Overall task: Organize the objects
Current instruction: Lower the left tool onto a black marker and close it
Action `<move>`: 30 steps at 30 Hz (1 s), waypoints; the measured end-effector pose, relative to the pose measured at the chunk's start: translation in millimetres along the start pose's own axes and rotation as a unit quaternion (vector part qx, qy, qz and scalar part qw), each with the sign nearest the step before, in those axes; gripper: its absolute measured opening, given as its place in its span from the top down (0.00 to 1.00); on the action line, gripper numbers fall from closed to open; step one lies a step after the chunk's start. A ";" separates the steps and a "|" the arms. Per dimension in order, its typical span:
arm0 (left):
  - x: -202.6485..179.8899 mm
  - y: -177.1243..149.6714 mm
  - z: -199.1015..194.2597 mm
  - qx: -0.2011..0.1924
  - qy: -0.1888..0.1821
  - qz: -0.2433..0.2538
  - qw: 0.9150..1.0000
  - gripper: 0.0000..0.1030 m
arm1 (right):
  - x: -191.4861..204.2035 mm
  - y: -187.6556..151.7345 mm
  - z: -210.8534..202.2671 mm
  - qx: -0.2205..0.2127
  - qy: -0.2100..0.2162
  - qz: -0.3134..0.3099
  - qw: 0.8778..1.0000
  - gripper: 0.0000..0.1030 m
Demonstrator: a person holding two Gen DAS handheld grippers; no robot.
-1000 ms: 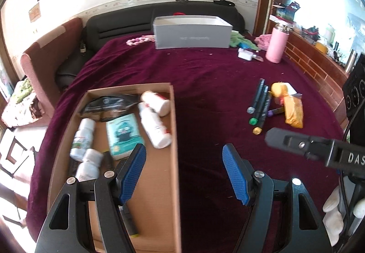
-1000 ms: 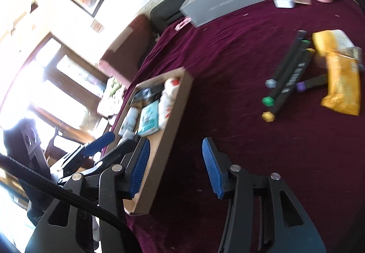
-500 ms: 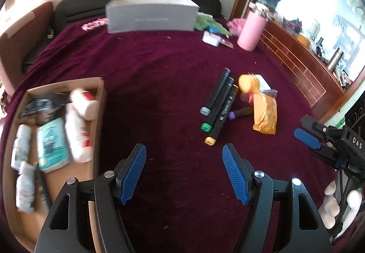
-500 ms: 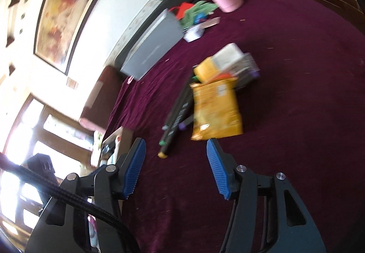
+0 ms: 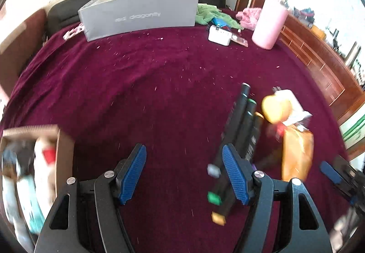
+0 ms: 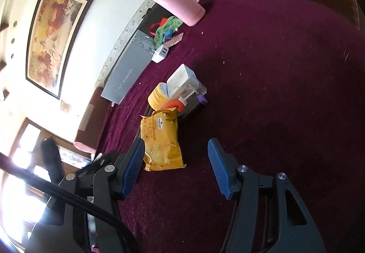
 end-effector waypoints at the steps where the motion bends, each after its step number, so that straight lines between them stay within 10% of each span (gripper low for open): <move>1: -2.6 4.9 6.2 0.004 0.004 0.006 1.000 0.39 | 0.2 0.0 0.0 0.000 0.002 0.001 1.000 0.44; 30: -56.0 28.6 28.7 -0.019 0.029 0.174 0.984 0.39 | 7.7 -2.5 12.9 0.027 0.012 -0.018 0.999 0.28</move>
Point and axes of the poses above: each gripper's, at about its wrist camera, not at the fingertips, and z roughly the way its jaws point, x to its left, y to its top, the point moved 2 cm from there along z, roughly the way its jaws point, and after that the axes turned 9 degrees about x, right-handed, at the moved point
